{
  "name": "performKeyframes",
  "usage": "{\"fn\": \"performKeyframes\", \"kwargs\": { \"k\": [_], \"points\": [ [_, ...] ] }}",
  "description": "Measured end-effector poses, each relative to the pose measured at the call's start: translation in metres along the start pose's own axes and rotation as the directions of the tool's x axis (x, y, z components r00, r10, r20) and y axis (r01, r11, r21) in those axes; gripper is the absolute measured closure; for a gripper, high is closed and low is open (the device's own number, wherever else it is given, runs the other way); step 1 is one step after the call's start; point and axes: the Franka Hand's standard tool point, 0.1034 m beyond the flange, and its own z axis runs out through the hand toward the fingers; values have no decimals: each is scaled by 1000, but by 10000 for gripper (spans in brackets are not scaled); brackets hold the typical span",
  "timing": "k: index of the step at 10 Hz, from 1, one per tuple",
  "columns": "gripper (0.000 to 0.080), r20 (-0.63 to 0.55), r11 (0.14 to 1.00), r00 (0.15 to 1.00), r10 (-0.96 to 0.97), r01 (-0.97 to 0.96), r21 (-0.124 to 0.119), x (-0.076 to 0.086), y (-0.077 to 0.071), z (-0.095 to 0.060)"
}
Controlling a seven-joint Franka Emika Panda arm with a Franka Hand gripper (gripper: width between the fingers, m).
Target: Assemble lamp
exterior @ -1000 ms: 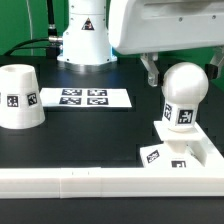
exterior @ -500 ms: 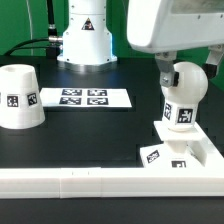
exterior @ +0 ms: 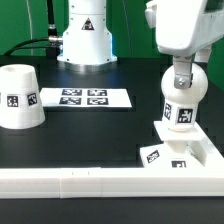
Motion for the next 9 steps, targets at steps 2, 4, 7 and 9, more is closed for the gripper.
{"fn": "performKeyframes", "kwargs": {
  "k": [2,4,7,9],
  "points": [
    [101,9,984,983,-181,181,-2,-3,1,2],
    [101,14,946,946,-324,324,-2,-4,2,4],
    [101,26,855,855,-519,519,2,-6,2,6],
    [105,29,798,797,-603,603,7,-8,3,7]
  ]
}}
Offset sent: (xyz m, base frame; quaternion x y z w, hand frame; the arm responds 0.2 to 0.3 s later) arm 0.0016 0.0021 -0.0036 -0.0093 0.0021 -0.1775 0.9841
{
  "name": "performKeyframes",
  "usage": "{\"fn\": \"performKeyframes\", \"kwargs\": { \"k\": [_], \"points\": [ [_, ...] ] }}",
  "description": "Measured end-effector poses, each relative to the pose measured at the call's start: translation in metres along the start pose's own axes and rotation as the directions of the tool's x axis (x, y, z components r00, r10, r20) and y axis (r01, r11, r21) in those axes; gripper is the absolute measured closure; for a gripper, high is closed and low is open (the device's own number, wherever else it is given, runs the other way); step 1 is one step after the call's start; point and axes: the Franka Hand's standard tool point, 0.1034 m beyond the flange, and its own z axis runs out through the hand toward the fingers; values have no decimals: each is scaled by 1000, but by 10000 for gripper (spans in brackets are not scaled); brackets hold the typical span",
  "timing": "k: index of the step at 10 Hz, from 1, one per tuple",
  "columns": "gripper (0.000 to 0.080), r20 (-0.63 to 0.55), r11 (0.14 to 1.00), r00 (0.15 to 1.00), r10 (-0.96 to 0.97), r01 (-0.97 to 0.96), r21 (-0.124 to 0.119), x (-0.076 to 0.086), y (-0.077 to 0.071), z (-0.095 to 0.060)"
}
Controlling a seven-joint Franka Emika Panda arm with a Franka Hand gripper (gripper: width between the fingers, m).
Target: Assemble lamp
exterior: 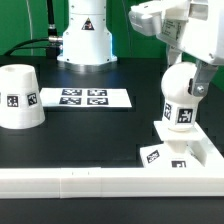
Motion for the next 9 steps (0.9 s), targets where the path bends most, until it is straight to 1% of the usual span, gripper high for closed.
{"fn": "performKeyframes", "kwargs": {
  "k": [1,2,4,5,6,7,9],
  "points": [
    [105,0,1000,1000,3,-3,0,0,0,0],
    [228,0,1000,1000,4,-4,0,0,0,0],
    [226,0,1000,1000,24,-24,0,0,0,0],
    [226,-1,998,998,57,-57,6,-1,-1,0],
    [226,-1,994,995,99,-99,34,-3,-4,0],
    [226,-1,966,967,253,-253,56,-3,-7,0],
    [225,5,865,868,496,-494,90,-1,-9,0]
  ]
}}
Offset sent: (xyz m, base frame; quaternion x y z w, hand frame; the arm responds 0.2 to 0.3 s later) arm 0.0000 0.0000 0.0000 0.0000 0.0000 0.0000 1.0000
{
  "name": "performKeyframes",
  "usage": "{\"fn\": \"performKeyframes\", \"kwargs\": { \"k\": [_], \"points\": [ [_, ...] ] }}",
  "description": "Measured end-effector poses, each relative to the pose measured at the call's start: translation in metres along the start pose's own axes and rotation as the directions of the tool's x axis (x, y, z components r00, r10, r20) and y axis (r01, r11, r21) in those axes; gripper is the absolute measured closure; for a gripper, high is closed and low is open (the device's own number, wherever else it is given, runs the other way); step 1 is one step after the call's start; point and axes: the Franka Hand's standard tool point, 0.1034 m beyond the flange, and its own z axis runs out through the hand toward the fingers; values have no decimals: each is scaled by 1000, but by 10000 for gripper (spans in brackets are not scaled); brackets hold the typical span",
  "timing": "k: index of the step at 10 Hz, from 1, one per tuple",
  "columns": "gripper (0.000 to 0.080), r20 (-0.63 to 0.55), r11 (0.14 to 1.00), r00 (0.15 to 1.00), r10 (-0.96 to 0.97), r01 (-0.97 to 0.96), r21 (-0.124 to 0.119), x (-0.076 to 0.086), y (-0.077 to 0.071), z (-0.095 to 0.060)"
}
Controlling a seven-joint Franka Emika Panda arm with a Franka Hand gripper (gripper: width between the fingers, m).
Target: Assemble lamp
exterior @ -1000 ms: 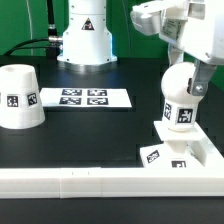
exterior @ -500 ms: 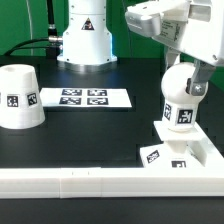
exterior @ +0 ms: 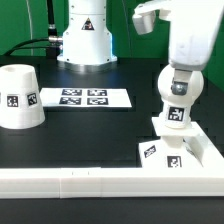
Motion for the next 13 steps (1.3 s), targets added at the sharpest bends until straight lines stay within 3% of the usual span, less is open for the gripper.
{"fn": "performKeyframes", "kwargs": {
  "k": [5,9,11,13],
  "points": [
    [223,-3,939,939,343,-343,4,1,0,1],
    [223,-4,801,801,599,-599,9,1,-1,1],
    [223,-2,660,660,752,-752,11,0,-2,1],
    [223,-31,440,440,898,-897,31,0,1,2]
  ]
}}
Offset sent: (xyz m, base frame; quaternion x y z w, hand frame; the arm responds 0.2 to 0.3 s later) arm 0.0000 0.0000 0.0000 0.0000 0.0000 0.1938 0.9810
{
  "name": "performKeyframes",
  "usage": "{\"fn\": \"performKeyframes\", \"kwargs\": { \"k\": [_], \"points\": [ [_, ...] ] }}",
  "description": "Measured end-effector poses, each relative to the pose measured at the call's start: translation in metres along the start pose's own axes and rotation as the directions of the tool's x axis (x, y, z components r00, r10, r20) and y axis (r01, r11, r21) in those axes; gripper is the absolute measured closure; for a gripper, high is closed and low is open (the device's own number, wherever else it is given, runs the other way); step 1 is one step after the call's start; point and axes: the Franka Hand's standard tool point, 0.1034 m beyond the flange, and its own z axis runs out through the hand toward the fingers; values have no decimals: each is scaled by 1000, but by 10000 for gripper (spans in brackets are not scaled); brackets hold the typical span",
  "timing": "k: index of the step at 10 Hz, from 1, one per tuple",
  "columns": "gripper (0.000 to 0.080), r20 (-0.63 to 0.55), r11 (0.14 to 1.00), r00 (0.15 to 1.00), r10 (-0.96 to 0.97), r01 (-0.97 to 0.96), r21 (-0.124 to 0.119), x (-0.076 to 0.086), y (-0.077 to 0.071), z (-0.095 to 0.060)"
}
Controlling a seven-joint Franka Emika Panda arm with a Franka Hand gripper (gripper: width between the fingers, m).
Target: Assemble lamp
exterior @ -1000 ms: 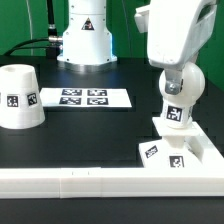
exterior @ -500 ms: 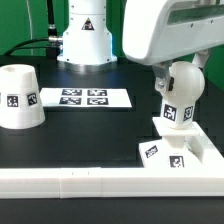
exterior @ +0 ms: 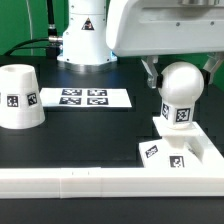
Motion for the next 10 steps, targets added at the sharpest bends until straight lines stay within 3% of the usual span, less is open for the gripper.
{"fn": "performKeyframes", "kwargs": {
  "k": [3,6,10],
  "points": [
    [223,-13,937,937,350,-350,12,1,0,1],
    [223,-7,757,757,653,-653,40,2,0,1],
    [223,25,591,593,805,-805,54,3,0,0]
  ]
}}
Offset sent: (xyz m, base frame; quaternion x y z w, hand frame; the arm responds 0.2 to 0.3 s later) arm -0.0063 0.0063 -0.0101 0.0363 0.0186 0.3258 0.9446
